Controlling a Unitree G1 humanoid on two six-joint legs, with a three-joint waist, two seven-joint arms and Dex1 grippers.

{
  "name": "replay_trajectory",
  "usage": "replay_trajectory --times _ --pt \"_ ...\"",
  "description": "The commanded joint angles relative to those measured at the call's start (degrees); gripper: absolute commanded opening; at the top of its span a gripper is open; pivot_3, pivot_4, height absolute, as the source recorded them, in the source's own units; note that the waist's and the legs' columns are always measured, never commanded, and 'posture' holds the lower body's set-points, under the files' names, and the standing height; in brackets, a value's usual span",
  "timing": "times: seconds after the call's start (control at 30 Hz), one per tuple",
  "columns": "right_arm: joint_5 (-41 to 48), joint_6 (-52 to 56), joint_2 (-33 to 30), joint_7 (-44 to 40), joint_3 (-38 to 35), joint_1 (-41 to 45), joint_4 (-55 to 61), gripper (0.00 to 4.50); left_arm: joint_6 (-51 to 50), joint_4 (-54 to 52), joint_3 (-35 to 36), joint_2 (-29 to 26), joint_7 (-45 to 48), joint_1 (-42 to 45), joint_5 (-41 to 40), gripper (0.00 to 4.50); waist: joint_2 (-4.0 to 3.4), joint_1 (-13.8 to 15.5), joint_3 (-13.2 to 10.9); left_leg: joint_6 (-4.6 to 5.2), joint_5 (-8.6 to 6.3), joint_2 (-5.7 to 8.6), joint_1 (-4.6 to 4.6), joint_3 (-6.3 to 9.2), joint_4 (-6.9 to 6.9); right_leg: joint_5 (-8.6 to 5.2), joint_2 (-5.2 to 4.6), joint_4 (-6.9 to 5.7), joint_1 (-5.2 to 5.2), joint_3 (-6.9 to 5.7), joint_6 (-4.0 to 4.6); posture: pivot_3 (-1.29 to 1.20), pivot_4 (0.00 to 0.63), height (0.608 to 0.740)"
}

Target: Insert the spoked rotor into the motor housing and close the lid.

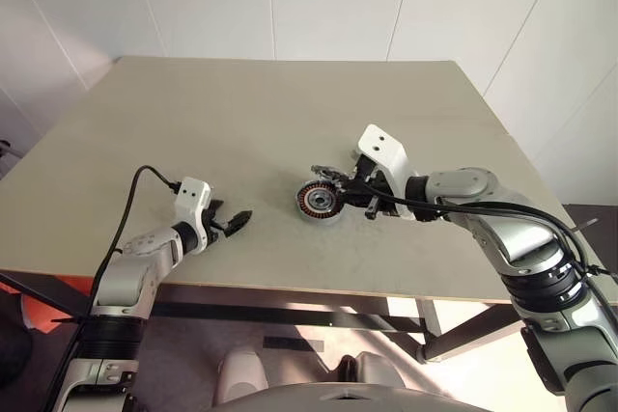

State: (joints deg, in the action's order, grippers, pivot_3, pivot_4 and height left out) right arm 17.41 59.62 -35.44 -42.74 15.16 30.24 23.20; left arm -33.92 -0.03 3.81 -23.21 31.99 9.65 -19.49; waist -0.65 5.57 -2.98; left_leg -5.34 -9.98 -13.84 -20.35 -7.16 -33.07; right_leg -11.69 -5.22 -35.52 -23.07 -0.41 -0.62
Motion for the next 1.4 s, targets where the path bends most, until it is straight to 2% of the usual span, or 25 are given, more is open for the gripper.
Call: replay_trajectory --times 0.03,0.37,0.53,0.8,1.0,1.2,1.4 --pt "-0.6 -1.6 1.0 1.2 0.4 1.4 -0.6 0.57 0.1 -0.6 0.5 -0.7 0.1 0.5 0.1 4.43 0.0 0.0 0.0 0.0 0.0 0.0 0.0 0.0 0.0 0.0 0.0 0.0 0.0 0.0 -0.01 0.0 0.0 0.74" --pt "-4.3 -7.3 5.0 3.2 1.7 8.9 -10.8 0.57 0.2 -0.9 -0.2 -0.1 -0.6 -0.2 0.4 4.43 0.01 -0.1 0.0 0.0 0.0 0.01 0.02 -0.01 0.0 -0.09 0.02 -0.03 -0.03 0.0 -0.14 0.0 0.0 0.74" --pt "-6.5 -10.9 7.0 3.8 1.9 11.7 -16.5 0.57 0.1 -1.2 -0.5 0.1 -0.6 -0.5 0.6 4.43 0.01 -0.1 0.0 0.01 -0.01 0.01 0.0 -0.01 0.01 0.05 0.01 -0.02 -0.03 -0.01 0.08 0.0 0.0 0.74" --pt "-9.5 -16.2 11.0 4.5 2.6 12.8 -24.9 0.57 -0.2 -1.6 -0.4 0.0 -0.7 -0.7 0.6 4.43 0.01 -0.2 0.0 0.03 -0.02 0.02 0.01 -0.02 0.01 0.05 0.01 -0.02 -0.03 -0.04 0.08 0.0 0.0 0.74" --pt "-8.5 -14.5 10.0 3.2 1.8 12.1 -20.7 0.57 -0.3 -2.5 -0.5 0.2 -0.9 -1.6 0.6 4.43 0.01 -0.2 0.0 0.04 -0.03 0.02 -0.07 -0.02 0.01 0.05 0.01 0.01 -0.08 -0.05 0.09 0.0 0.0 0.74" --pt "-5.3 -8.3 8.1 1.9 0.8 9.6 -11.0 0.57 -0.2 -1.9 -0.6 0.3 -0.9 -1.4 0.6 4.43 0.01 -0.1 0.0 0.05 -0.03 0.02 -0.08 -0.02 0.03 0.05 0.01 0.05 -0.09 -0.03 0.09 0.0 0.0 0.74" --pt "-3.5 -3.2 9.5 3.4 1.4 5.3 -7.1 0.57 -0.2 -1.5 -0.6 0.0 -0.5 -1.0 0.7 4.43 0.01 -0.1 0.0 0.07 -0.04 0.02 -0.04 -0.02 0.03 0.04 0.01 0.05 -0.07 -0.01 0.07 0.0 0.0 0.74"
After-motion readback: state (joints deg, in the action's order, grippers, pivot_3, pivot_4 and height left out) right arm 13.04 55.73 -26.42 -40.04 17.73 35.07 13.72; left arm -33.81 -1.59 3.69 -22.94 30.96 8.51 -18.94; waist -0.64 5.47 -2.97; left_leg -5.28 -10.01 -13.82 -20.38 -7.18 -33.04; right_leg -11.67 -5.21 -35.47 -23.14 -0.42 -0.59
